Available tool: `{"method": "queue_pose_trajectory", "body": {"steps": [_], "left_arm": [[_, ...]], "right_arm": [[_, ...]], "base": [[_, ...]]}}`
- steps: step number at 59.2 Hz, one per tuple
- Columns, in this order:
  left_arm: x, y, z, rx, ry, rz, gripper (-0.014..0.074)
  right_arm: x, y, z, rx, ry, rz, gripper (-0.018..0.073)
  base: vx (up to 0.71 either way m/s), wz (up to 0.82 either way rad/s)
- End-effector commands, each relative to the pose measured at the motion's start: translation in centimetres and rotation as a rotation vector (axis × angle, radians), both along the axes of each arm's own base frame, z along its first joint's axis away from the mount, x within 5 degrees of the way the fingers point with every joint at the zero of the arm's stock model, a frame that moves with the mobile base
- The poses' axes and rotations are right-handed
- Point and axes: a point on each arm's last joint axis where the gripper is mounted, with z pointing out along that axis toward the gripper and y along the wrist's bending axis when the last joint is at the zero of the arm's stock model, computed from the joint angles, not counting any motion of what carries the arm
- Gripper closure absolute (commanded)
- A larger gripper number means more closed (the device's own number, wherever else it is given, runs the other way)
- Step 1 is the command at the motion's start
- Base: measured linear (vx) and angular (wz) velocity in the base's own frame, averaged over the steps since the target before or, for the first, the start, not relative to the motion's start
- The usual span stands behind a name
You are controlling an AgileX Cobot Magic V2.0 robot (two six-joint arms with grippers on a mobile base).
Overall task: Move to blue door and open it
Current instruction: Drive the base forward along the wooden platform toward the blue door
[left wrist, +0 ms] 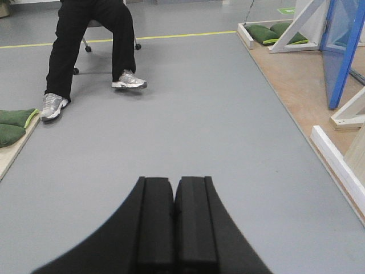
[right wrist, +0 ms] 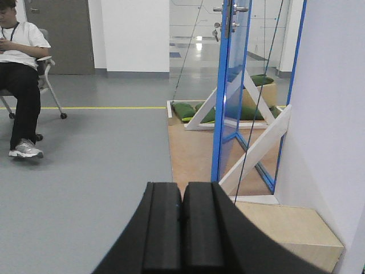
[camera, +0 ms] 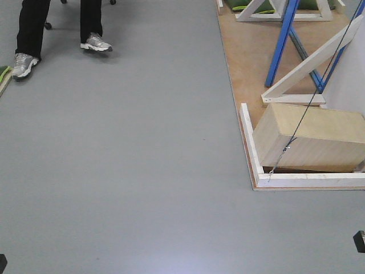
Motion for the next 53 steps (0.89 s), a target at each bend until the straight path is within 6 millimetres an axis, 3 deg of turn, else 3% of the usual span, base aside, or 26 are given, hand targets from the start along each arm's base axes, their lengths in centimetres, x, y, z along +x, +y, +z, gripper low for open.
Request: {"method": "queue_pose_trajectory", "body": {"steps": [1,53], "left_arm": [[0.02,-0.06,1.85,-0.006,-0.125,-0.007,0.0526],[0.03,-0.06,1.84,-0.006,-0.123,-0.007,0.0526]], "right_arm": [[-0.01,0.00,0.47,-0.009,-0.080,-0.003,0.0564],[-0.01,0.00,0.47,-0.009,-0.080,-0.003,0.0564]], "base": [[0.10,0.00],[0.15,-0.04]]}}
